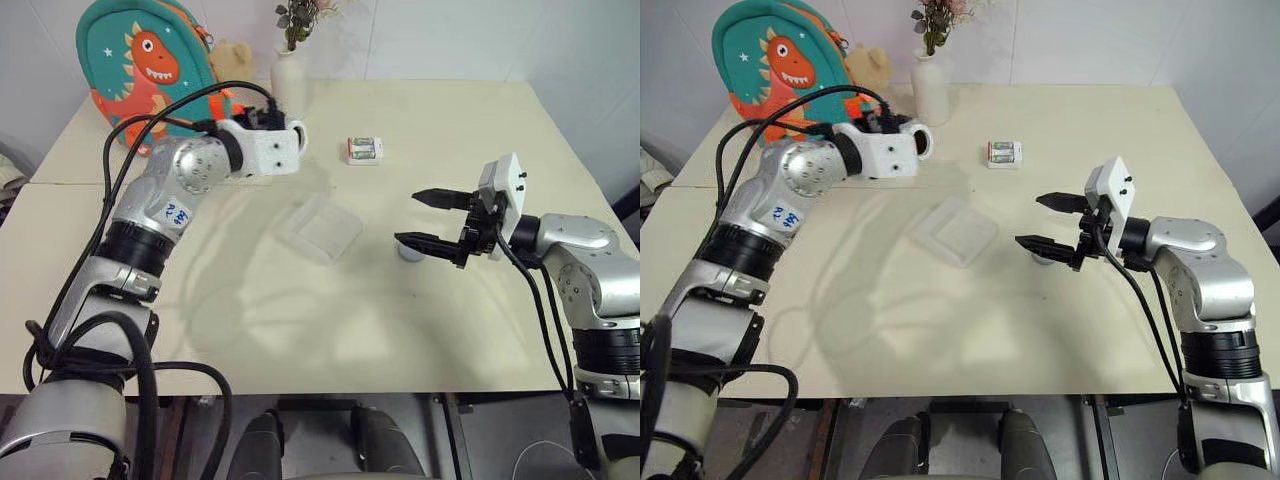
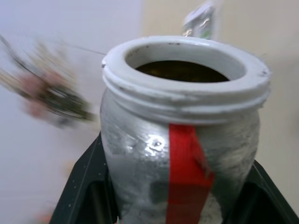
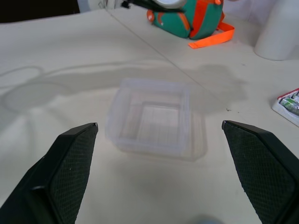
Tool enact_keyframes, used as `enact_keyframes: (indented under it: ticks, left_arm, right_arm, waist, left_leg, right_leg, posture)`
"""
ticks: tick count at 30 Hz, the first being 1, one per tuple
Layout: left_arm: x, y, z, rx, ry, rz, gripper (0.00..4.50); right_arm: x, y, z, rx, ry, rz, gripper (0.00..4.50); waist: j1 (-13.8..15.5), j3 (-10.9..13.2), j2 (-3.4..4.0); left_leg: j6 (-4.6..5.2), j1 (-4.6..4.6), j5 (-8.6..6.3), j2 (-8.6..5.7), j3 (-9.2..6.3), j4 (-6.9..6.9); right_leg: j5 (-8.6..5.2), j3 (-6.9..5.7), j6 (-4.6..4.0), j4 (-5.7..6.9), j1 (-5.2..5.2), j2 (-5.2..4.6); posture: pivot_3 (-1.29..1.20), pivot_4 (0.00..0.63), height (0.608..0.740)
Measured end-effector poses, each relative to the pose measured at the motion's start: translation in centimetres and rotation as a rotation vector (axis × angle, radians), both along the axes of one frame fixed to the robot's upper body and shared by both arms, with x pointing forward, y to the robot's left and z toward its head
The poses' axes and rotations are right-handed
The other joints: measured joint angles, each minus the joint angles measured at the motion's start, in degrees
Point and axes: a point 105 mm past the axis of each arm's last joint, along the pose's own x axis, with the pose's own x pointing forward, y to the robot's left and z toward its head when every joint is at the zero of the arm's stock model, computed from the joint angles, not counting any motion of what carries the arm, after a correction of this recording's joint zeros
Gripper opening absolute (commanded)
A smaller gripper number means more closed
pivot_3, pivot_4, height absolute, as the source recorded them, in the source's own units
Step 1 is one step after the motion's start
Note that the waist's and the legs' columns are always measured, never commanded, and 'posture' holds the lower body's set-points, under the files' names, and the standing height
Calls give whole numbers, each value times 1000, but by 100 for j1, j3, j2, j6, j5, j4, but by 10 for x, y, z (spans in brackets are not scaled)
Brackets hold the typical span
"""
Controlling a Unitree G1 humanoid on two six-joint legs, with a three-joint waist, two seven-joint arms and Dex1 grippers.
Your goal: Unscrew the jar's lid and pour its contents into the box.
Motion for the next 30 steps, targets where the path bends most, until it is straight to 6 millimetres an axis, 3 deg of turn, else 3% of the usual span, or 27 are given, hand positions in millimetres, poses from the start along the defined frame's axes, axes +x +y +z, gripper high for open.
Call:
enact_keyframes:
  ticks: [5,9,14,22,30]
  left_arm:
    - [-2,-29,14,321,-398,-78,1993]
    - [-12,-51,-3,532,-614,-219,1993]
    - [-8,-57,-22,656,-704,-244,1993]
    - [-7,-49,-16,669,-803,-232,1993]
    - [-9,-39,-3,595,-743,-202,1993]
  right_arm:
    - [0,6,-2,46,11,-11,4476]
    - [1,11,-1,86,9,-19,4476]
    - [2,13,-3,128,18,-43,4476]
    - [2,11,-3,166,21,-64,4476]
    - [3,14,-5,182,27,-58,4476]
  waist:
    - [9,0,0]
    - [2,0,0]
    - [10,0,0]
    - [22,0,0]
    - [8,0,0]
  left_leg:
    - [4,-9,-2,-8,-1,0]
    - [5,-10,-3,-9,-1,-1]
    - [5,-15,-3,-10,-1,1]
    - [-5,-74,7,-12,-2,11]
    - [-13,-71,15,-13,-2,11]
  right_leg:
    - [-7,3,13,-2,-1,-3]
    - [-10,4,16,-1,-3,-4]
    - [-10,4,16,8,-12,-4]
    - [-10,4,16,36,-81,-6]
    - [-11,5,14,60,-86,-6]
  posture:
    - [0,150,740]
    - [0,150,740]
    - [0,150,740]
    - [0,150,740]
    - [0,150,740]
